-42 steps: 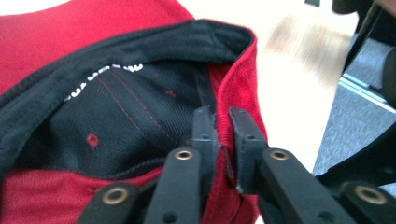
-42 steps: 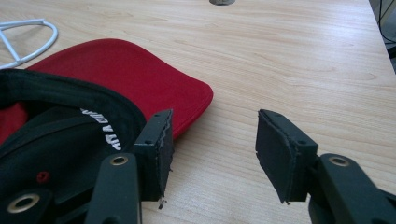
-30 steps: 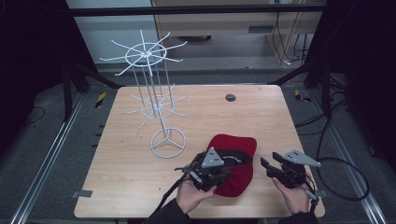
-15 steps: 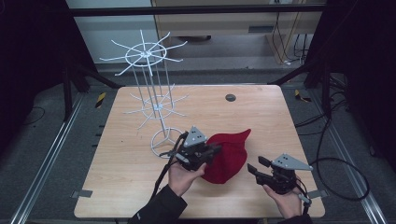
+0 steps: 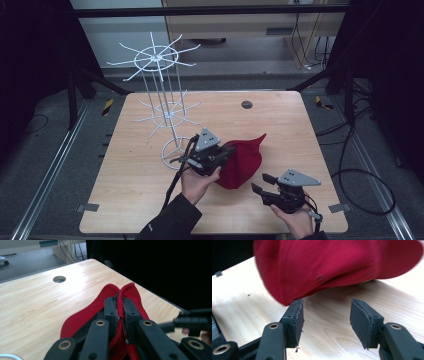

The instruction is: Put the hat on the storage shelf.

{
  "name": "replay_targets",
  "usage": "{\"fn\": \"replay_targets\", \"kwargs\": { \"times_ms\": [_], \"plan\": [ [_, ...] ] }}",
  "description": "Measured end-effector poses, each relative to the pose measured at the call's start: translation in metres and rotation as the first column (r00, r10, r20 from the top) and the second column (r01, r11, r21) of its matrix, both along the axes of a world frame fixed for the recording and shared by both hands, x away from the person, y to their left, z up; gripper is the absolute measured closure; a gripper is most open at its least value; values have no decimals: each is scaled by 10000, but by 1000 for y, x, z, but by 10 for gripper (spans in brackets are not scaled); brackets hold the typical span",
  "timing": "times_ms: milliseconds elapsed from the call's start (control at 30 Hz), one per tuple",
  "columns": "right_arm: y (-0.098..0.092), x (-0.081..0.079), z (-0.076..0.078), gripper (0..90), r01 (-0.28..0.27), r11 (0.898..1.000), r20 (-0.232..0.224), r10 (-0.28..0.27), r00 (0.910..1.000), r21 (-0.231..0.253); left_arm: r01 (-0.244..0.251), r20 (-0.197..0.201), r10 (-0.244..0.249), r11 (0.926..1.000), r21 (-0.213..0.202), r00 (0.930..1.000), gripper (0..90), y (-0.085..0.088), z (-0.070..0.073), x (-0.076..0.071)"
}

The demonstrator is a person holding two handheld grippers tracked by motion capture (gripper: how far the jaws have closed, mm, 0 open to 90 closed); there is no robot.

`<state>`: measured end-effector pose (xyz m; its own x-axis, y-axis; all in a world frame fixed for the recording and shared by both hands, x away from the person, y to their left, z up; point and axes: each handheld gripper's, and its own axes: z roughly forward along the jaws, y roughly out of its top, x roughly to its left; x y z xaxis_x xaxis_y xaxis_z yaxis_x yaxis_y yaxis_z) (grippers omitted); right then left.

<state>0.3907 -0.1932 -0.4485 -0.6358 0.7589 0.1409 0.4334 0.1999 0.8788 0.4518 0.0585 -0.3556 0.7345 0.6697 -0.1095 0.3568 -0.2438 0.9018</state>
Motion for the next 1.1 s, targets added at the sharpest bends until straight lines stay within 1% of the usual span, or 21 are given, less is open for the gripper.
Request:
{"fn": "replay_targets", "kwargs": {
  "times_ms": [33, 67, 100, 133, 200, 267, 300, 333, 367, 400, 433, 500, 567, 633, 700, 733, 833, 900, 1000, 1067, 1100],
  "plan": [
    [4, 0, -1, 446, -135, 9999, -49, 136, 9999, 32, -15, 29, 15, 10000, -1, 10000, 834, 0, 1, 0],
    [11, 0, -2, 440, -408, 9990, -139, 411, 9991, 205, -23, 87, 23, 10000, -26, 10000, 834, -1, 1, 0],
    [11, 0, -2, 440, -408, 9990, -139, 411, 9991, 205, -23, 87, 23, 10000, -26, 10000, 834, -1, 1, 0],
    [19, 0, -3, 430, -636, 9973, -228, 644, 9977, 355, -30, 109, 31, 10000, -46, 9999, 834, -2, 2, 0],
    [23, 1, -3, 428, -739, 9966, -224, 747, 9969, 378, -24, 119, 24, 10000, -55, 9999, 834, -2, 2, 0],
    [35, 2, -5, 426, -987, 9939, -252, 1000, 9947, 490, 0, 185, 2, 9999, -104, 9998, 834, -4, 4, -2],
    [35, 2, -5, 426, -987, 9939, -252, 1000, 9947, 490, 0, 185, 2, 9999, -104, 9998, 834, -4, 4, -2],
    [41, 3, -6, 434, -1111, 9925, -230, 1124, 9934, 507, 37, 212, -33, 9999, -162, 9998, 834, -4, 5, -3],
    [41, 3, -6, 434, -1111, 9925, -230, 1124, 9934, 507, 37, 212, -33, 9999, -162, 9998, 834, -4, 5, -3],
    [45, 4, -7, 460, -1121, 9918, -162, 1133, 9934, 617, 74, 233, -70, 9998, -204, 9997, 833, -5, 6, -4],
    [45, 4, -7, 460, -1121, 9918, -162, 1133, 9934, 617, 74, 233, -70, 9998, -204, 9997, 834, -5, 6, -4],
    [46, 6, -8, 509, -1136, 9909, -165, 1150, 9932, 718, 126, 223, -119, 9995, -279, 9997, 833, -6, 7, -5],
    [45, 8, -9, 599, -1209, 9895, -195, 1228, 9922, 793, 188, 235, -181, 9993, -332, 9996, 834, -7, 8, -6],
    [43, 9, -9, 715, -1198, 9898, -206, 1216, 9924, 766, 260, 263, -250, 9989, -377, 9993, 833, -8, 9, -7],
    [40, 10, -9, 783, -1221, 9894, -211, 1241, 9920, 788, 339, 277, -328, 9986, -407, 9991, 833, -9, 10, -7],
    [36, 10, -7, 833, -1191, 9900, -237, 1212, 9923, 757, 373, 292, -361, 9984, -416, 9989, 833, -9, 10, -8],
    [31, 9, -4, 856, -1017, 9913, -252, 1042, 9942, 835, 433, 357, -417, 9980, -468, 9985, 833, -9, 12, -9],
    [22, 9, 0, 862, -862, 9921, -228, 886, 9958, 913, 463, 390, -443, 9977, -504, 9983, 833, -6, 14, -10],
    [7, 8, 7, 865, -498, 9947, -68, 506, 9987, 899, 493, 359, -470, 9967, -647, 9982, 832, -1, 15, -12],
    [-2, 7, 14, 867, -299, 9948, 125, 289, 9995, 973, 555, 317, -533, 9957, -738, 9981, 832, 1, 15, -12],
    [-5, 7, 16, 867, -198, 9955, 227, 177, 9996, 930, 566, 334, -542, 9955, -757, 9980, 832, 1, 15, -13]
  ]
}}
